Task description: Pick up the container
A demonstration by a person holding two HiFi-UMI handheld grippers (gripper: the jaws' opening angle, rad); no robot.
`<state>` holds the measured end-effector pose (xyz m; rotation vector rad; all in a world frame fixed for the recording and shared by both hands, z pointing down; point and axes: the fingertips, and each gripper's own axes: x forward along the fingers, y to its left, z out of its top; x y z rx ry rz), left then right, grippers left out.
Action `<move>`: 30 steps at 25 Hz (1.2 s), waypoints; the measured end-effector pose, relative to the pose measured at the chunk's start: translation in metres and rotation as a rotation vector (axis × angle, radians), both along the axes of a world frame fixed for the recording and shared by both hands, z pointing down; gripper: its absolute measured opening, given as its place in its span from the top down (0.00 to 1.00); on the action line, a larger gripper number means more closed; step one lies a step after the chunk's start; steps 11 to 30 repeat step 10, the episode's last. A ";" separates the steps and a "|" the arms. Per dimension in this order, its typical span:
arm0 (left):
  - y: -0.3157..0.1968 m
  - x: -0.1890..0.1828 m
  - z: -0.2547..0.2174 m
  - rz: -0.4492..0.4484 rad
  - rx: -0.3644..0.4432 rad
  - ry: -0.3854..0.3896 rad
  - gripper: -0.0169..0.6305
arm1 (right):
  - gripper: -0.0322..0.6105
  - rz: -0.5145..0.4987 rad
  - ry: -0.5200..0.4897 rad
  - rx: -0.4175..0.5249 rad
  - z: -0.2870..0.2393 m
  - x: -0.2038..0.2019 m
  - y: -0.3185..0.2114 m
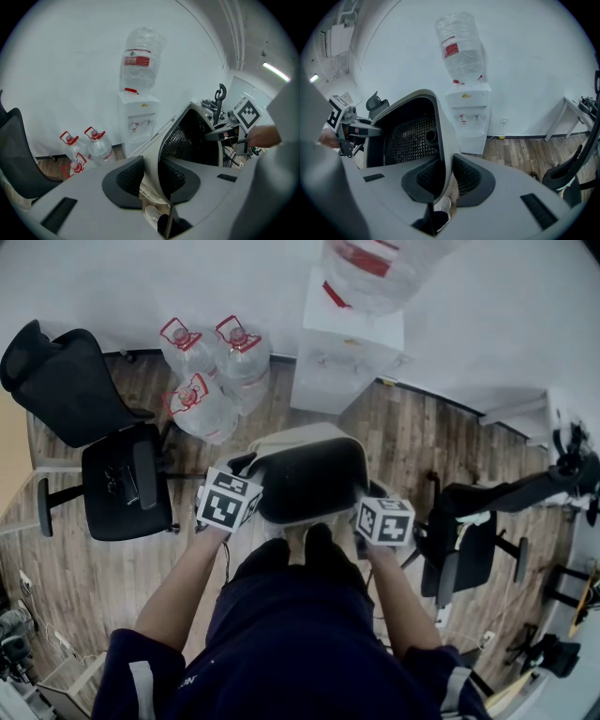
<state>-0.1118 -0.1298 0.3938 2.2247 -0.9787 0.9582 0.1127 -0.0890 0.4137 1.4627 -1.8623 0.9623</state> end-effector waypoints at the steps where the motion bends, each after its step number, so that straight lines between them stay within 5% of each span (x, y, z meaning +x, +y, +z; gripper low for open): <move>1: 0.000 0.001 0.000 0.001 0.000 -0.001 0.81 | 0.84 0.001 -0.001 -0.002 0.000 0.001 0.000; 30: 0.000 0.004 0.002 0.008 -0.005 0.001 0.81 | 0.84 -0.004 0.011 -0.004 0.003 0.003 0.001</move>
